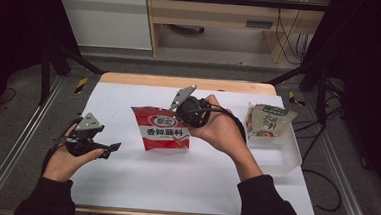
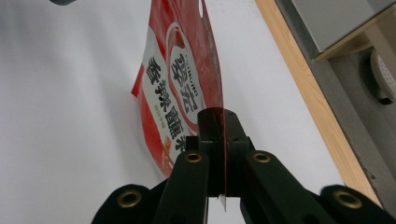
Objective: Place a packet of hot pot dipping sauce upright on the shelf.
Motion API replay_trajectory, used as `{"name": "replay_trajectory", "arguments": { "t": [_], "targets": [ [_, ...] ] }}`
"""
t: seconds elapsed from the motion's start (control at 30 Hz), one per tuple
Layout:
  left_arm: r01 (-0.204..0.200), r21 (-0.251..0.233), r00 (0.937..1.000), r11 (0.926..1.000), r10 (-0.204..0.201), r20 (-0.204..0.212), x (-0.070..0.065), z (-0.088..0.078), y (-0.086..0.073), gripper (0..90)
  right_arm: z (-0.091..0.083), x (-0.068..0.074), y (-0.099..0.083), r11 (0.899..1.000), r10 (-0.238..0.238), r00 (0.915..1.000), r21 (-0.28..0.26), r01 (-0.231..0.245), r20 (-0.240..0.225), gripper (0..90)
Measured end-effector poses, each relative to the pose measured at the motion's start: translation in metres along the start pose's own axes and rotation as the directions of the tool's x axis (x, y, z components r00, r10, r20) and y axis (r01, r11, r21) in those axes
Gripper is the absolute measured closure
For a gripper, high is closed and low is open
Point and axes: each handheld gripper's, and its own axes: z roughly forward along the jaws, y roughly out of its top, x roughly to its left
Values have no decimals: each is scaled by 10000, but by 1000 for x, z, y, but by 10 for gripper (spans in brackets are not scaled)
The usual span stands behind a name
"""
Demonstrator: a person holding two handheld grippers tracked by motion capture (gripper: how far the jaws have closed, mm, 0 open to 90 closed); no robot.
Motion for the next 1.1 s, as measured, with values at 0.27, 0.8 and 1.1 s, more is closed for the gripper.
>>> {"name": "replay_trajectory", "arguments": {
  "t": [0.27, 0.8, 1.1],
  "targets": [
    [320, 267, 9994, 9991, -323, 79, 4, 8, -13, 91, -15, -10, -12, 9999, 126, 9993, 74, -129, 349, 900],
    [499, 897, 9987, 9947, -502, 8, 3, 26, -29, 74, -42, -29, -45, 9972, 738, 9920, -178, -723, 1020, 900],
    [654, 910, 9979, 9937, -651, -56, 6, 26, -34, 70, -53, -35, -57, 9943, 1025, 9869, -426, -978, 1247, 900]
  ]
}}
